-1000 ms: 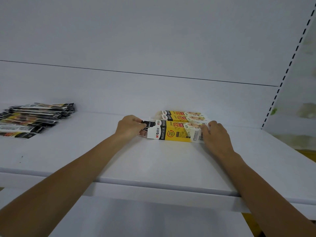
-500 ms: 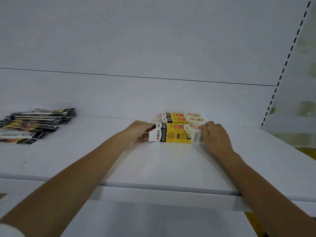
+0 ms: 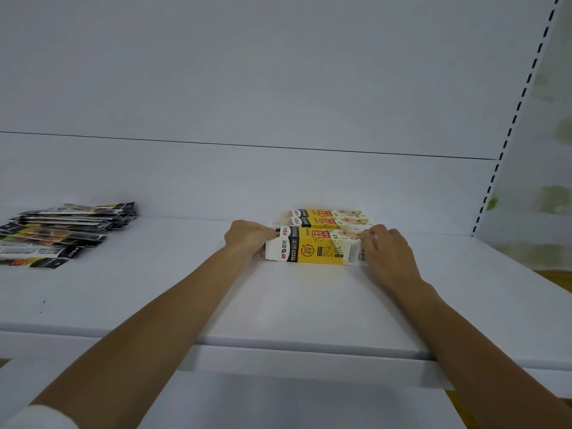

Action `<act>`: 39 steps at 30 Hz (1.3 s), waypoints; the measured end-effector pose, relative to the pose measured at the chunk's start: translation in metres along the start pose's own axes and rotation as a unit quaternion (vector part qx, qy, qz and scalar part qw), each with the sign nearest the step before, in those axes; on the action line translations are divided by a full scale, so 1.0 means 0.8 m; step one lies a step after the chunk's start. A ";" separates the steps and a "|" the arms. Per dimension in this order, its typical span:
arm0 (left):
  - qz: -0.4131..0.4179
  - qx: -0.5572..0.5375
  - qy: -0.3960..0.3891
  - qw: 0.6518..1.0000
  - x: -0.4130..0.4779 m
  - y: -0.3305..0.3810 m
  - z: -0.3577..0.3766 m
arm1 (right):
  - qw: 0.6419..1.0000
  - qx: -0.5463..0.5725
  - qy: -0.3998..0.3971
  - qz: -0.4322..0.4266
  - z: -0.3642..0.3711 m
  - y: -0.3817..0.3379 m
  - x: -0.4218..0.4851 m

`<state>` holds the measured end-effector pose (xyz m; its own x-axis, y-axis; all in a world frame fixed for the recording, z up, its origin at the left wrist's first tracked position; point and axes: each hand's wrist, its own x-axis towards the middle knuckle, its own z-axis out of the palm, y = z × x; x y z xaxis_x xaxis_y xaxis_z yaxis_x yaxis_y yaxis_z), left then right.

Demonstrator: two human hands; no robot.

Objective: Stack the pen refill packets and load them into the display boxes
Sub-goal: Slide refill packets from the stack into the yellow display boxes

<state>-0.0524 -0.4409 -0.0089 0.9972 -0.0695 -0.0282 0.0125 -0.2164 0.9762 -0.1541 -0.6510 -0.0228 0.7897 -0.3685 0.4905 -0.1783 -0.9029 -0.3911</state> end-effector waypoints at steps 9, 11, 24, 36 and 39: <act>0.005 0.088 -0.152 0.984 -0.022 0.004 0.002 | 1.000 -0.011 0.007 -0.001 -0.002 0.003 0.001; 0.034 0.082 -0.145 0.986 -0.022 0.000 0.000 | 0.998 0.034 0.018 0.041 0.000 0.006 0.003; 0.090 0.144 -0.188 0.967 -0.038 -0.004 -0.001 | 0.996 0.057 0.025 0.067 -0.001 0.006 0.005; 0.177 0.230 -0.214 0.933 -0.038 -0.023 -0.013 | 0.996 0.017 0.032 0.083 0.001 0.013 0.007; 0.191 0.295 -0.221 0.910 -0.039 -0.018 -0.005 | 0.997 0.017 0.031 0.071 0.001 0.015 0.007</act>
<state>-0.0833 -0.4317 -0.0216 0.7921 -0.6054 0.0779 -0.4999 -0.5701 0.6520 -0.1513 -0.6636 -0.0256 0.7199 -0.5066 0.4745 -0.2657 -0.8327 -0.4858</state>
